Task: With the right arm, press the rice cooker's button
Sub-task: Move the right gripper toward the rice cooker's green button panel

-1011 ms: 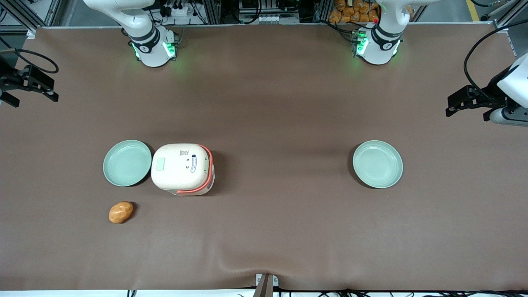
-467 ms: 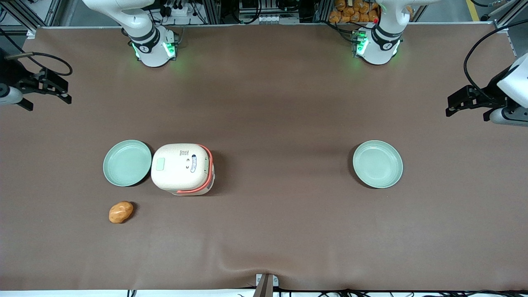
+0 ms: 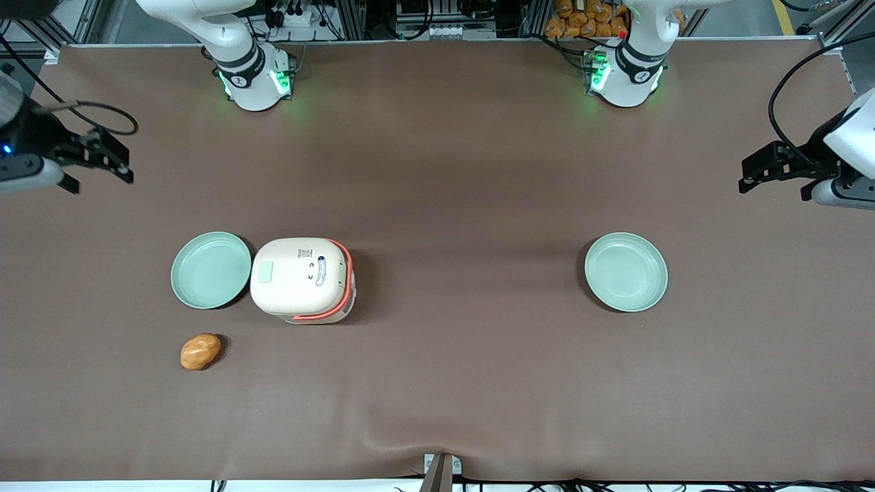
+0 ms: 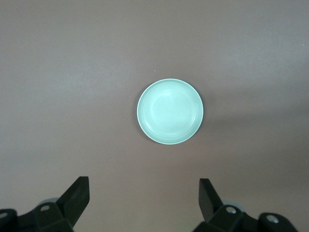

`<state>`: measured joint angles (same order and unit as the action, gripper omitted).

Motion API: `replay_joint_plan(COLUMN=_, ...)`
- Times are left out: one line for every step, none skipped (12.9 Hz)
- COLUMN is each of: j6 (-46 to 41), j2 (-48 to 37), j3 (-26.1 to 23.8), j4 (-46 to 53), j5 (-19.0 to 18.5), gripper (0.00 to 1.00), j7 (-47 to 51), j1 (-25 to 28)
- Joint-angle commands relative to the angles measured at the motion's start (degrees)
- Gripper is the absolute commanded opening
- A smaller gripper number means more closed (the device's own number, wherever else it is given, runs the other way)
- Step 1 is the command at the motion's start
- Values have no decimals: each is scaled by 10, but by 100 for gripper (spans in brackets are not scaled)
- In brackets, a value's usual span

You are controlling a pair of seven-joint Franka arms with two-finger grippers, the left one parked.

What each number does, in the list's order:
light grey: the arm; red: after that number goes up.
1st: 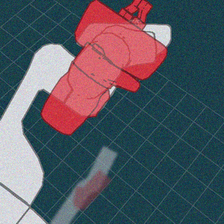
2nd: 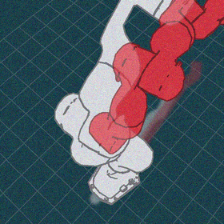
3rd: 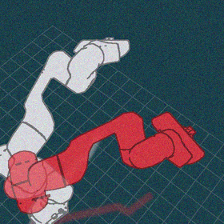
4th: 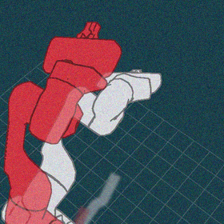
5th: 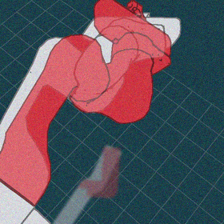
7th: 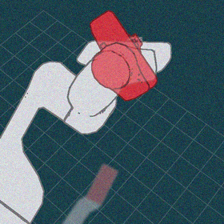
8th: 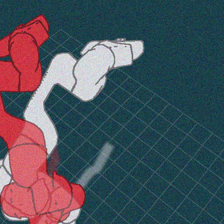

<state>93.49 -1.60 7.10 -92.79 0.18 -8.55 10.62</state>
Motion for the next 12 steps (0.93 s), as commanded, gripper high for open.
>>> replay_joint_plan(j6=24, j2=21, j3=2, j4=10, j5=-5, gripper=31, j7=20, j1=35)
replay_joint_plan(j6=25, j2=28, j3=2, j4=10, j5=3, gripper=20, j7=21, j1=38)
replay_joint_plan(j6=26, j2=35, j3=2, j4=10, j5=3, gripper=9, j7=21, j1=49)
replay_joint_plan(j6=26, j2=45, j3=2, j4=10, j5=3, gripper=0, j7=21, j1=58)
replay_joint_plan(j6=26, j2=51, j3=1, j4=9, j5=4, gripper=0, j7=33, j1=59)
replay_joint_plan(j6=24, j2=59, j3=1, j4=5, j5=5, gripper=0, j7=61, j1=64)
replay_joint_plan(j6=22, j2=67, j3=1, j4=2, j5=5, gripper=0, j7=96, j1=75)
replay_joint_plan(j6=21, j2=69, j3=1, j4=-3, j5=5, gripper=0, j7=124, j1=80)
replay_joint_plan(j6=24, j2=70, j3=1, j4=-15, j5=5, gripper=0, j7=140, j1=86)
replay_joint_plan(j6=28, j2=70, j3=1, j4=-23, j5=6, gripper=0, j7=144, j1=91)
replay_joint_plan(j6=36, j2=71, j3=1, j4=-30, j5=6, gripper=0, j7=162, j1=92)
replay_joint_plan(j6=48, j2=74, j3=1, j4=-41, j5=6, gripper=0, j7=187, j1=97)
